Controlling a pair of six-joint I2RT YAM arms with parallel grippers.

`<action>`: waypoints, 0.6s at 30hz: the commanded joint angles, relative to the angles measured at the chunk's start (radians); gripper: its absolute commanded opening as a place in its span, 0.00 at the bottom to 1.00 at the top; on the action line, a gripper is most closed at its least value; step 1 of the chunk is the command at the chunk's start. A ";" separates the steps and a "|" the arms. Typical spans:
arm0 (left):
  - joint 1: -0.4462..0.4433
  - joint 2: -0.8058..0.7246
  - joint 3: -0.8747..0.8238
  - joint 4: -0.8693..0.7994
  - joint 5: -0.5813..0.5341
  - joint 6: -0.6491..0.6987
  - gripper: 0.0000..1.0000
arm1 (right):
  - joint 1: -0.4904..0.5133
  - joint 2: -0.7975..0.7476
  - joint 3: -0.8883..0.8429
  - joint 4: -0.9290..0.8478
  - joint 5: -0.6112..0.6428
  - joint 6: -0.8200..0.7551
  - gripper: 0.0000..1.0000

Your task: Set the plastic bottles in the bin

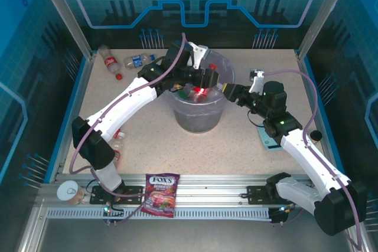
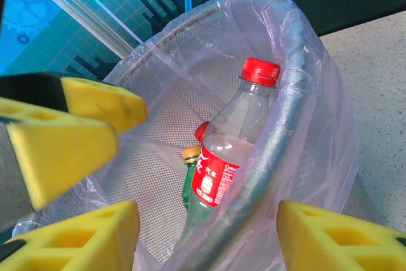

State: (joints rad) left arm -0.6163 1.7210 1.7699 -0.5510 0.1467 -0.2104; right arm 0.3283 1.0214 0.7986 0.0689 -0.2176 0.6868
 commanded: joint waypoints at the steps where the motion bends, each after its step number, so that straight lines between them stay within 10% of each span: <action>1: 0.042 -0.052 0.050 -0.070 -0.017 -0.001 0.72 | 0.012 0.002 -0.002 0.026 -0.008 -0.019 0.60; 18: 0.547 -0.022 -0.013 -0.003 -0.182 -0.185 0.84 | 0.005 0.000 -0.002 0.031 -0.030 -0.019 0.60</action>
State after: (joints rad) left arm -0.1230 1.6459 1.7985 -0.6281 0.0570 -0.3183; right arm 0.3279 1.0466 0.7986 0.0895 -0.2359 0.6868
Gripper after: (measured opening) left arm 0.828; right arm 0.602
